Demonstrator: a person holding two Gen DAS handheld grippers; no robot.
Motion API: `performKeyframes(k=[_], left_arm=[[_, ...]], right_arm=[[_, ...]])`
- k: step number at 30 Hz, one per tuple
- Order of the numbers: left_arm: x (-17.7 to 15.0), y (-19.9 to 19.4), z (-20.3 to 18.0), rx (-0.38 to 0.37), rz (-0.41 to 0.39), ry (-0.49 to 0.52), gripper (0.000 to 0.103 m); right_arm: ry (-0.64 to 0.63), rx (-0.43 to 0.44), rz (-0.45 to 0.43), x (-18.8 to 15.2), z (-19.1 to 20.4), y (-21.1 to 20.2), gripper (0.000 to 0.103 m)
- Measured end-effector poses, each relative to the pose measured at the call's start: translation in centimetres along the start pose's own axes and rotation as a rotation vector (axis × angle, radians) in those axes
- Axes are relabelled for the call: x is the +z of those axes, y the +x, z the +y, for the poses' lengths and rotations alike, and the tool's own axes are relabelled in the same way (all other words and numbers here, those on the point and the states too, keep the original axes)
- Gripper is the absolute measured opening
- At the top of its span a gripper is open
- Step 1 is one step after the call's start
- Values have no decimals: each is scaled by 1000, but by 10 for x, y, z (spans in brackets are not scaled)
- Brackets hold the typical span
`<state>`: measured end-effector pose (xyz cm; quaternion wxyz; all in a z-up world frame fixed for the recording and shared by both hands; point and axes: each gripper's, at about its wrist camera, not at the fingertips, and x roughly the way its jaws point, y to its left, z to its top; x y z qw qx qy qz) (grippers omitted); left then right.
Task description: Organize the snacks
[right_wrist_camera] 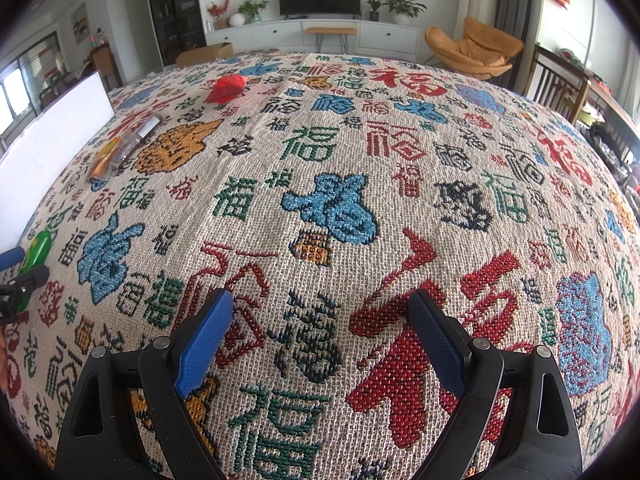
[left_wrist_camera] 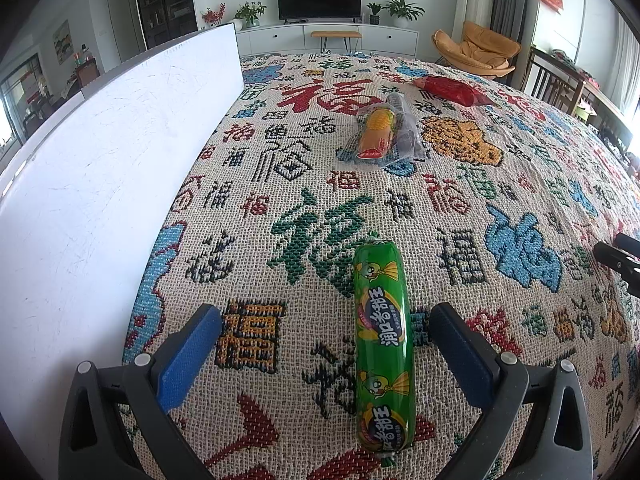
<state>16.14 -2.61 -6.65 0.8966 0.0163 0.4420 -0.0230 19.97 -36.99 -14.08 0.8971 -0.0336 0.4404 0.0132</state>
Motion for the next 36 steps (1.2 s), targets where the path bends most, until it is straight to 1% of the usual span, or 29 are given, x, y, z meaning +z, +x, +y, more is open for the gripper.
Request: performKeyframes(k=[6, 12, 14, 15, 17, 18, 19, 21, 23, 24, 25, 26, 27, 29, 31, 32, 33, 34, 36], left_arm=[[0, 0, 0, -1, 0, -1, 103], [0, 0, 0, -1, 0, -2, 103], [0, 1, 0, -2, -1, -2, 103], [0, 1, 0, -2, -1, -2, 103], [0, 1, 0, -2, -1, -2, 103], [0, 1, 0, -2, -1, -2, 103], [0, 1, 0, -2, -1, -2, 103], [0, 1, 0, -2, -1, -2, 103], [0, 1, 0, -2, -1, -2, 103], [0, 1, 1, -2, -1, -2, 103], [0, 1, 0, -2, -1, -2, 103], [0, 1, 0, -2, -1, -2, 103], [0, 1, 1, -2, -1, -2, 103], [0, 1, 0, -2, -1, -2, 103], [0, 1, 1, -2, -1, -2, 103], [0, 1, 0, -2, -1, -2, 103], [0, 1, 0, -2, -1, -2, 103], [0, 1, 0, -2, -1, -2, 103], [0, 1, 0, -2, -1, -2, 103]], right_arm=[[0, -1, 1, 0, -2, 0, 92], [-7, -11, 6, 0, 7, 3, 92], [-15, -25, 34, 7, 14, 0, 91], [-11, -3, 33, 13, 21, -2, 91], [15, 104, 2, 32, 39, -11, 91], [30, 164, 3, 43, 48, -12, 91], [50, 243, 20, 57, 59, -10, 91], [122, 432, 87, 83, 82, 3, 90], [221, 581, 188, 100, 104, 26, 89], [270, 633, 233, 106, 113, 38, 89], [307, 660, 271, 111, 123, 50, 89], [327, 667, 298, 116, 133, 61, 89], [329, 656, 311, 120, 142, 69, 88], [316, 630, 327, 124, 157, 81, 78], [318, 643, 356, 125, 168, 92, 48], [323, 638, 368, 126, 170, 96, 44], [324, 618, 373, 125, 173, 97, 43], [321, 601, 370, 124, 174, 99, 33], [296, 569, 366, 124, 176, 104, 7]])
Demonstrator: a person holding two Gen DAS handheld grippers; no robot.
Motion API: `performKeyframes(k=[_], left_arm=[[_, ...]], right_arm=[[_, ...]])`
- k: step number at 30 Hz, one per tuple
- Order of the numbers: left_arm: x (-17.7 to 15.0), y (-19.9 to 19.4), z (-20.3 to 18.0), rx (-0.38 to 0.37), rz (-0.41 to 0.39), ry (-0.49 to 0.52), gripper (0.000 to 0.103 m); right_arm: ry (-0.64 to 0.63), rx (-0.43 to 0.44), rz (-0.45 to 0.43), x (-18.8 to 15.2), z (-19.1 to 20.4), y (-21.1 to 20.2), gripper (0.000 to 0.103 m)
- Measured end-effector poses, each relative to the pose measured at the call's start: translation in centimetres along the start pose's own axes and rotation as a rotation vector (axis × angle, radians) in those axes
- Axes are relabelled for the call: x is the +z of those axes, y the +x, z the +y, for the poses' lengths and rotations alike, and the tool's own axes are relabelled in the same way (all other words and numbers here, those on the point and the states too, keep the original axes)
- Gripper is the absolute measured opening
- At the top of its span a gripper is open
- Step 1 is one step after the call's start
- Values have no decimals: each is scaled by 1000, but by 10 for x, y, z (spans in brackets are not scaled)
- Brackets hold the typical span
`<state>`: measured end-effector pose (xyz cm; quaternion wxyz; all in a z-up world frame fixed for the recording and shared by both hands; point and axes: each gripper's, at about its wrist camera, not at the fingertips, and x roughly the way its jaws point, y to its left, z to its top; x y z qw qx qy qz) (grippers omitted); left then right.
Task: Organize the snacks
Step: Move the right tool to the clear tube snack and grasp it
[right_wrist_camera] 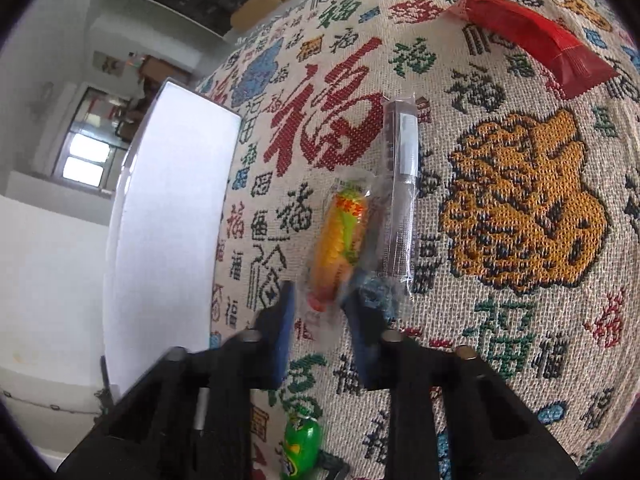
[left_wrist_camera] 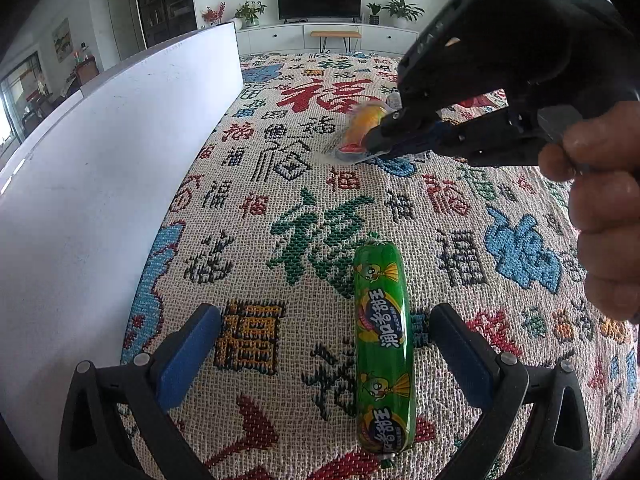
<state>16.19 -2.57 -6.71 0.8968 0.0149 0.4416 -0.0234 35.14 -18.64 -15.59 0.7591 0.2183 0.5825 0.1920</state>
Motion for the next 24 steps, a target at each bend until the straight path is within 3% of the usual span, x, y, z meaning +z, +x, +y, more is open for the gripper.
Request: performKeyframes(k=[7, 12, 16, 19, 24], left_arm=[[0, 0, 0, 0, 0, 0, 103], [0, 0, 0, 0, 0, 0, 103], [0, 0, 0, 0, -1, 0, 103], [0, 0, 0, 0, -1, 0, 103], [0, 0, 0, 0, -1, 0, 103]], right_arm=[[-72, 59, -41, -15, -14, -38, 4], [-96, 26, -59, -31, -45, -77, 4], [-97, -19, -93, -45, -71, -95, 14], [-60, -22, -142, -51, -86, -106, 35], [-134, -73, -182, -47, -73, -104, 35]])
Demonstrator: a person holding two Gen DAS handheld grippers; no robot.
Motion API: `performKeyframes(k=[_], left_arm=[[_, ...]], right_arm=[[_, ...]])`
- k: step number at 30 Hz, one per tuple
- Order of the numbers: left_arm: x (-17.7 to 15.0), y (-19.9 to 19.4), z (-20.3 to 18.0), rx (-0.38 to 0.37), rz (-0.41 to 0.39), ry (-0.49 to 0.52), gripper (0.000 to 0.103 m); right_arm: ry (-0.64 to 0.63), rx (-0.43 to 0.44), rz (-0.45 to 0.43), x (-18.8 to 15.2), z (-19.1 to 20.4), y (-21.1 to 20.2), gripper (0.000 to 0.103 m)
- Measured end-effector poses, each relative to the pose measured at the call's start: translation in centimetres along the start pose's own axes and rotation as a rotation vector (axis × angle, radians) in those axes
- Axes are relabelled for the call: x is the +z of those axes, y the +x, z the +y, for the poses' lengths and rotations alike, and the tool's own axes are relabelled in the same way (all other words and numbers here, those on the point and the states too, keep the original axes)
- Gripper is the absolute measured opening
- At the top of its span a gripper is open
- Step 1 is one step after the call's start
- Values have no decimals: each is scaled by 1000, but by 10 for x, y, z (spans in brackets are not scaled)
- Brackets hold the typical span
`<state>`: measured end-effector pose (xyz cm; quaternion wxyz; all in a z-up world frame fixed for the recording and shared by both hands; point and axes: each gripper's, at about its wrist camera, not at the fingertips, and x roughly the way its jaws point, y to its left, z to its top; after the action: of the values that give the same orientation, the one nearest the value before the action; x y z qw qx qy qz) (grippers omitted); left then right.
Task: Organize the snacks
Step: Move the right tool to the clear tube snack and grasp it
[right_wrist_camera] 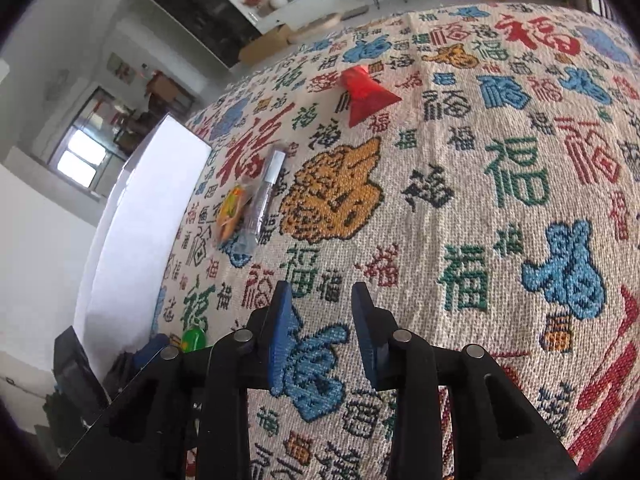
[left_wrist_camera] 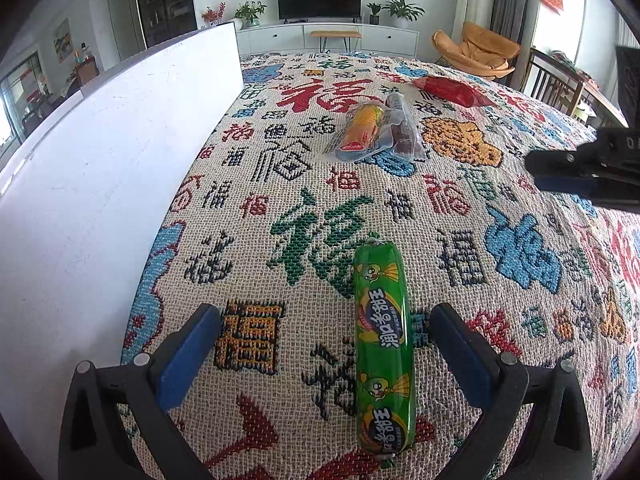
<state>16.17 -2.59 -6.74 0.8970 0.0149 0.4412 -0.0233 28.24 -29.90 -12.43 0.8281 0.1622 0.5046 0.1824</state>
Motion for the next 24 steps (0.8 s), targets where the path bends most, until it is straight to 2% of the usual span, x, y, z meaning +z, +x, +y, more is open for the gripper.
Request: performKeyframes(k=[12, 17, 21, 24], left_arm=[[0, 0, 0, -1, 0, -1, 103], [0, 0, 0, 0, 0, 0, 103], [0, 0, 0, 0, 0, 0, 103], [0, 0, 0, 0, -1, -1, 103]], right_arm=[[-122, -105, 10, 31, 55, 71, 33], [-162, -118, 3, 44, 78, 90, 33], [-137, -137, 2, 51, 81, 100, 33], [-138, -150, -9, 56, 82, 105, 29]])
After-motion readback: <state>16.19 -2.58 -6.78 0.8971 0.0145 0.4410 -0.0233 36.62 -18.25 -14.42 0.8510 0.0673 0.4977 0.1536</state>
